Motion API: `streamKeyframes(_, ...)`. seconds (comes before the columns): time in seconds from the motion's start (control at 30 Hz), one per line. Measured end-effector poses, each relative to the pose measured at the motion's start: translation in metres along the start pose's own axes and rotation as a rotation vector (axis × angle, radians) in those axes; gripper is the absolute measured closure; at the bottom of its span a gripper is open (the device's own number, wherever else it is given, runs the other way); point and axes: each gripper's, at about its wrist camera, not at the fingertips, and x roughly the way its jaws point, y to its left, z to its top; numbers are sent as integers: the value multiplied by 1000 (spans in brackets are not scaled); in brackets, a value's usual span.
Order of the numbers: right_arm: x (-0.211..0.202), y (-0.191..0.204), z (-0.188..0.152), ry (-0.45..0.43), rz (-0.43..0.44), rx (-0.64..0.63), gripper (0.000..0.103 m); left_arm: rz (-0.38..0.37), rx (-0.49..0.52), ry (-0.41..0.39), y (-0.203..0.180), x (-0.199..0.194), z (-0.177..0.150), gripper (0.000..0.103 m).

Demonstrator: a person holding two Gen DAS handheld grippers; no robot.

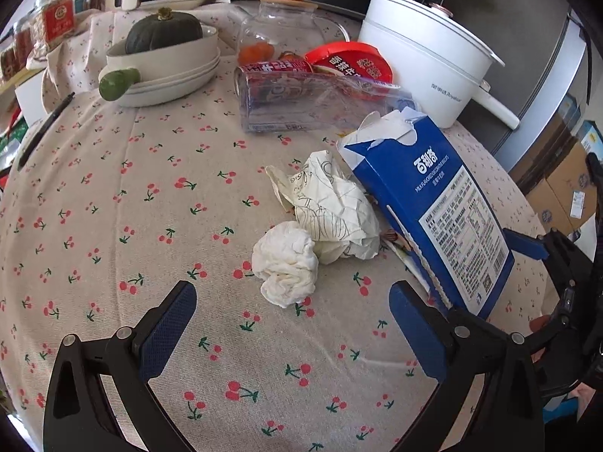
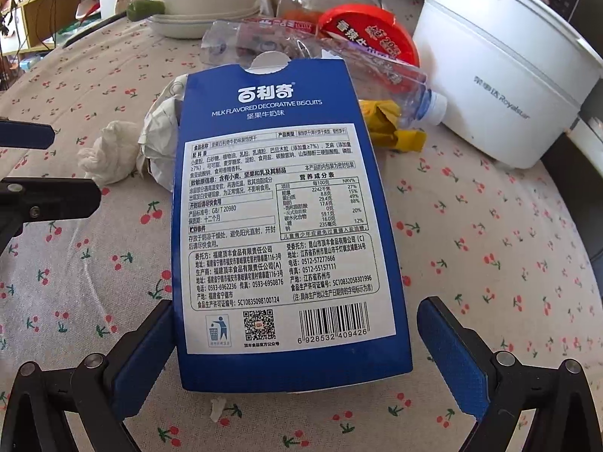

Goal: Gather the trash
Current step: 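Grasp the crumpled white tissue with the left tool while the right tool grasps the blue biscuit box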

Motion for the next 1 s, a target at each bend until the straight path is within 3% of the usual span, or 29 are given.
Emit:
streamKeyframes(0.1,0,-3,2,-9,22,22,1,-23,-21,-22,0,4,3,12)
streamKeyframes(0.17,0,-4,2,-14,37,32,2,-34,-35,-26,0,7,5,39)
streamKeyframes(0.37,-1,-2,2,-34,57,32,7,-17,-52,-41,0,11,7,68)
streamKeyframes(0.57,-12,-1,2,-70,60,24,7,-25,-67,-41,0,8,6,74)
streamKeyframes(1.0,-58,-10,7,-157,43,95,9,-81,-58,-65,-15,-24,3,76)
